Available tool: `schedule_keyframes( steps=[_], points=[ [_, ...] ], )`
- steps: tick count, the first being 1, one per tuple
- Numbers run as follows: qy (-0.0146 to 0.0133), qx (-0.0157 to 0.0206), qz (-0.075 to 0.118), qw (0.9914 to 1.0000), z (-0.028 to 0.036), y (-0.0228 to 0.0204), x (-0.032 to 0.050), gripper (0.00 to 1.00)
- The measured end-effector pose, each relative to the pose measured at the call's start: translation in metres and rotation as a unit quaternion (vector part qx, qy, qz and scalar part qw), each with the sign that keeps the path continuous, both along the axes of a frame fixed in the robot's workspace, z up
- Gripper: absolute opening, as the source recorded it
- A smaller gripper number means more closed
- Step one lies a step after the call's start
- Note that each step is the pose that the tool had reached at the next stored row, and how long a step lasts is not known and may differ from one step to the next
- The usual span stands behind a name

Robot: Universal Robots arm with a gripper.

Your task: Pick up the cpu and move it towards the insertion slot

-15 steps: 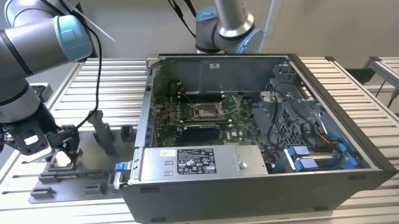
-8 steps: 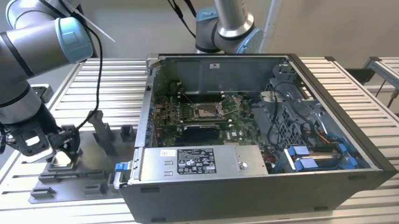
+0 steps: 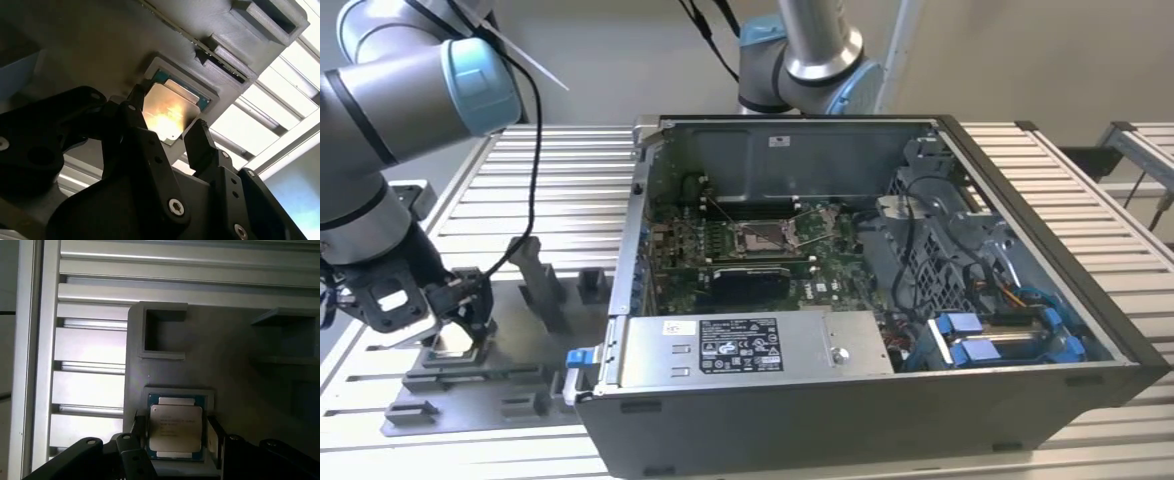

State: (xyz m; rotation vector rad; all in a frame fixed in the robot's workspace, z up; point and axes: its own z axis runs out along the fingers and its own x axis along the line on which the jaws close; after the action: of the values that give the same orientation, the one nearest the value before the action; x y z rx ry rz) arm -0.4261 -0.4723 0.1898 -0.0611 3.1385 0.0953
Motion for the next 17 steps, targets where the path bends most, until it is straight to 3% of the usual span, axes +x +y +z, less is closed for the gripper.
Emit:
schedule_keyframes(
  steps=[17],
  points=[
    [-0.0001, 0.0001, 0.000, 1.00000, -0.0025, 0.0001, 0.0000, 1.00]
  ],
)
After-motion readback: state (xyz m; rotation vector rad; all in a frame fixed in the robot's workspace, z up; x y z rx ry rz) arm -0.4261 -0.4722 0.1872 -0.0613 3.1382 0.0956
